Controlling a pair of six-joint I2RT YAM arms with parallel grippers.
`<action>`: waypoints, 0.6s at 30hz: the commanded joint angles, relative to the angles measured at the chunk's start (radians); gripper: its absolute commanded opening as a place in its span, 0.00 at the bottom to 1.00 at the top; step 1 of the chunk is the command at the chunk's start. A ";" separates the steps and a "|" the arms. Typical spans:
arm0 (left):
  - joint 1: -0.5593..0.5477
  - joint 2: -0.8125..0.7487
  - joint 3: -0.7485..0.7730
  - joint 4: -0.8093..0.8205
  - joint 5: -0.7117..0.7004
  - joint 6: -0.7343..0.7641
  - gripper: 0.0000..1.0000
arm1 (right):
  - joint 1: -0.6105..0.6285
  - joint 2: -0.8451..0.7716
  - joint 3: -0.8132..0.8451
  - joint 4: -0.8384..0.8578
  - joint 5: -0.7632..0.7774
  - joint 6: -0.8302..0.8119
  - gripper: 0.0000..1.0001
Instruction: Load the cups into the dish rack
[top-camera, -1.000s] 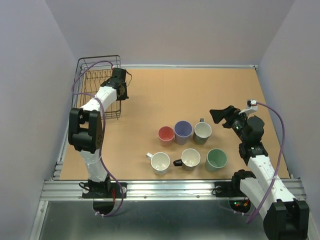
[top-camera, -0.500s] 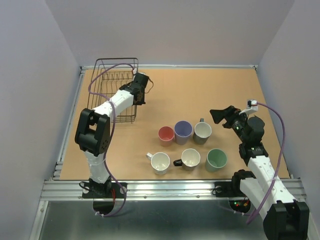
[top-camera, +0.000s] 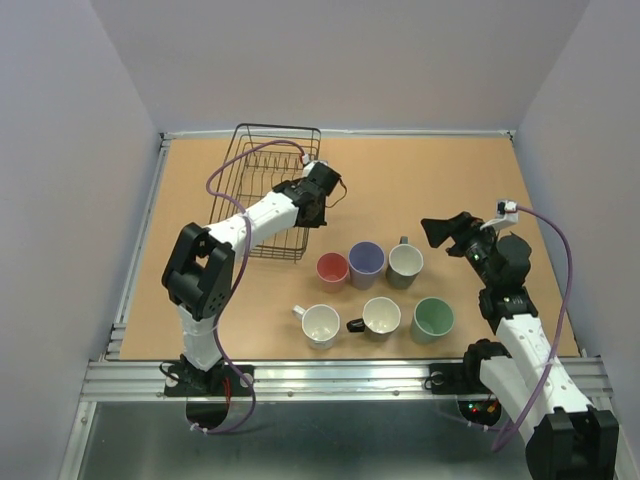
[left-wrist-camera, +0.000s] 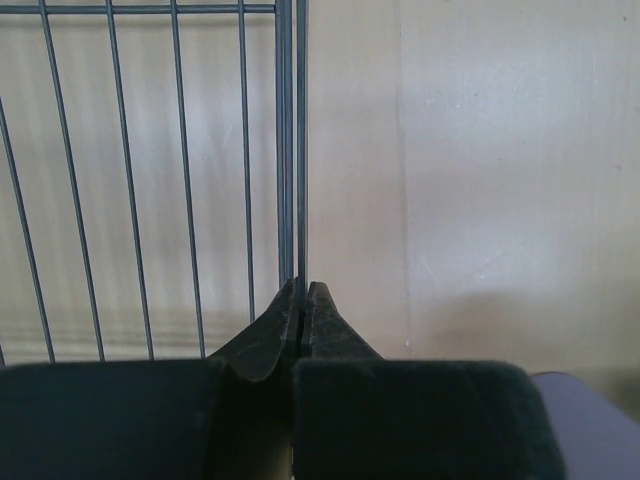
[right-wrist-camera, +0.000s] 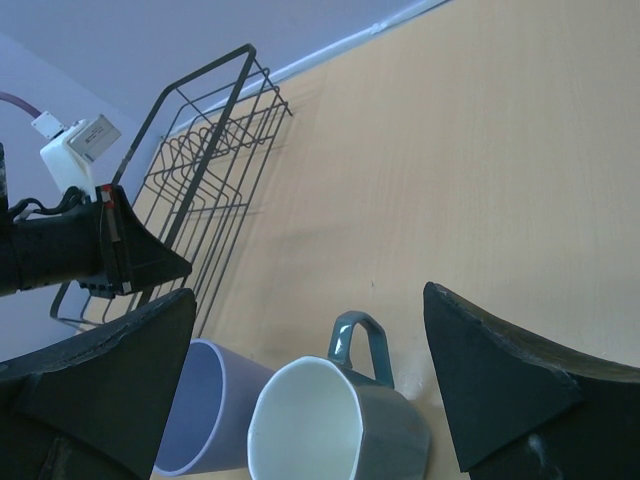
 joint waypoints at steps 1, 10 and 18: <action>-0.026 -0.073 0.036 -0.070 0.042 -0.162 0.00 | -0.001 -0.024 -0.022 0.004 0.010 -0.011 1.00; -0.097 -0.118 0.029 -0.093 0.050 -0.240 0.28 | 0.000 -0.044 -0.024 -0.008 0.016 -0.010 1.00; -0.098 -0.115 0.041 -0.151 -0.039 -0.227 0.56 | -0.001 -0.052 -0.024 -0.016 0.019 -0.010 1.00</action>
